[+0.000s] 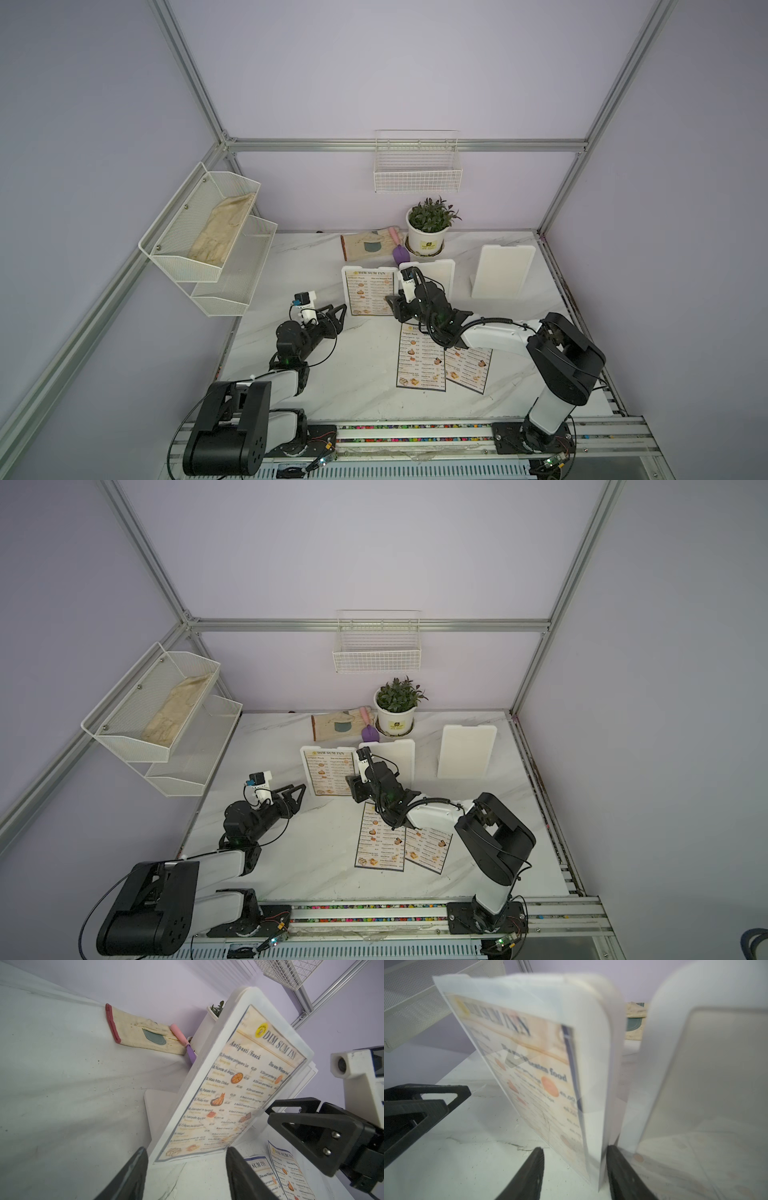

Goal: Insert the menus into the narrow rack
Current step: Move the narrow rack to the center of the board.

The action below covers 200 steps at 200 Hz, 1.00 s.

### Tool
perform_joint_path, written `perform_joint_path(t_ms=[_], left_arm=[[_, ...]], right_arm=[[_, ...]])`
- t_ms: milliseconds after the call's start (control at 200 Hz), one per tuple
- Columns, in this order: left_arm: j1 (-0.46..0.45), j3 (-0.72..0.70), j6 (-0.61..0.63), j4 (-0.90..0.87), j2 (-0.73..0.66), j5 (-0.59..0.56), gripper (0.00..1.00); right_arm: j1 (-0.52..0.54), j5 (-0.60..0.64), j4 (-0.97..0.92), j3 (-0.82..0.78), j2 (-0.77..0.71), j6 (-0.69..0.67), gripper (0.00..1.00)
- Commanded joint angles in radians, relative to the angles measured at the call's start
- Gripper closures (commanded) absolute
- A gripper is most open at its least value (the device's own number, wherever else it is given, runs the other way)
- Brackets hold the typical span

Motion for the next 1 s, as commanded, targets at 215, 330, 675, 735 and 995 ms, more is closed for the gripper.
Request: perform_joint_path(t_ms=[215, 330, 675, 735, 995], left_arm=[[-0.004, 0.108, -0.063, 0.203, 0.199, -0.011, 0.43], [0.012, 0.123, -0.099, 0.190, 0.236, -0.096, 0.45], [0.088, 0.246, -0.120, 0.012, 0.268, -0.214, 0.45], [0.100, 0.260, -0.127, 0.012, 0.279, -0.215, 0.45], [0.156, 0.349, -0.156, -0.021, 0.360, -0.205, 0.46]], right_arm=[[0.009, -0.064, 0.093, 0.094, 0.122, 0.052, 0.48], [0.017, -0.076, 0.097, 0.131, 0.177, 0.063, 0.48], [0.065, -0.063, 0.066, 0.342, 0.387, 0.094, 0.48], [0.067, -0.059, 0.046, 0.393, 0.427, 0.102, 0.48], [0.071, -0.023, -0.026, 0.594, 0.564, 0.118, 0.48]])
